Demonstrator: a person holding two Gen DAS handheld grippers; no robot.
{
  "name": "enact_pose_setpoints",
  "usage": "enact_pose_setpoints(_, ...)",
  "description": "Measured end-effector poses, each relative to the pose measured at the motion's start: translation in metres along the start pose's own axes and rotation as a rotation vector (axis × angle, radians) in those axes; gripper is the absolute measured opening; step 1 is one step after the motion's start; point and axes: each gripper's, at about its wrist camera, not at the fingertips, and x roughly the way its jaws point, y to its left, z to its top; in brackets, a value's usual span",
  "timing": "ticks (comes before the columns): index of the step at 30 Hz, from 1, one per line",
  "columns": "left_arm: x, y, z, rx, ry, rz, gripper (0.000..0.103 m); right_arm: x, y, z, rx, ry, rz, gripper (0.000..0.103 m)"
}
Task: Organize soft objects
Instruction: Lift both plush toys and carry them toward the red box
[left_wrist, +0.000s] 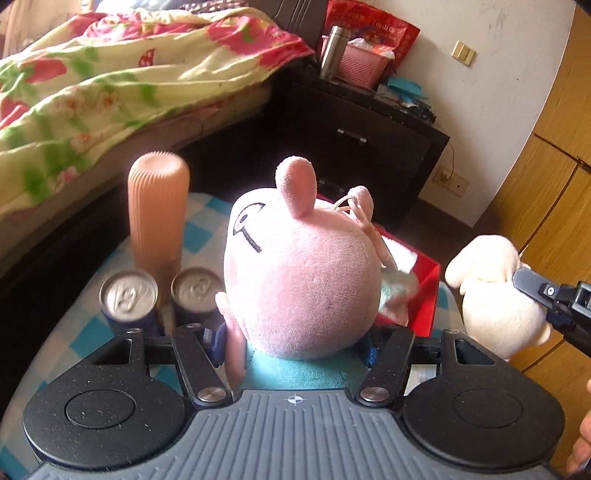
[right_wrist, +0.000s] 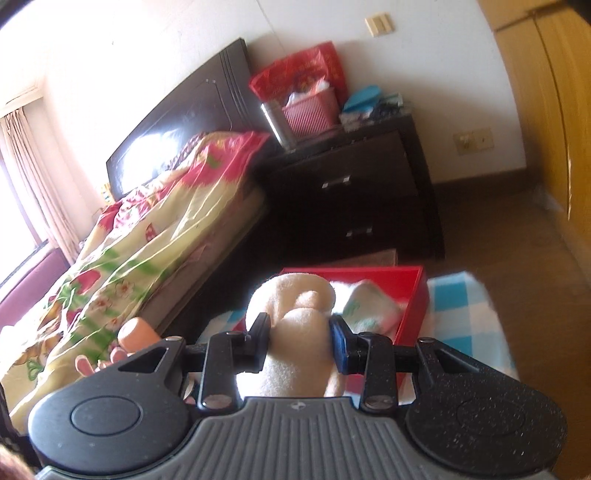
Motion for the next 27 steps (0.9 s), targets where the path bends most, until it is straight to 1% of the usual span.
enact_pose_setpoints(4,0.012,-0.020,0.024,0.053,-0.076,0.011,0.063,0.011,0.001,0.009,0.006,-0.019,-0.008,0.013)
enact_pose_setpoints(6,0.019,-0.029,0.034,0.069,-0.114,0.015,0.063,0.018,0.003,0.013,-0.016,-0.037,-0.025,0.013)
enact_pose_setpoints(8,0.026,-0.035,0.043,0.073,-0.136,0.024,0.063,0.026,0.005,0.017,-0.037,-0.051,-0.039,0.013)
enact_pose_setpoints(11,0.042,-0.040,0.055,0.066,-0.147,0.026,0.063,0.040,0.004,0.023,-0.050,-0.059,-0.052,0.013)
enact_pose_setpoints(14,0.058,-0.043,0.064,0.068,-0.157,0.043,0.063,0.055,0.001,0.028,-0.057,-0.061,-0.077,0.013)
enact_pose_setpoints(20,0.079,-0.045,0.076,0.062,-0.168,0.039,0.063,0.082,-0.007,0.034,-0.054,-0.045,-0.108,0.013)
enact_pose_setpoints(24,0.096,-0.048,0.082,0.082,-0.184,0.050,0.063,0.092,-0.008,0.036,-0.085,-0.072,-0.132,0.013)
enact_pose_setpoints(27,0.112,-0.047,0.085,0.075,-0.178,0.055,0.063,0.104,-0.010,0.035,-0.085,-0.060,-0.129,0.013)
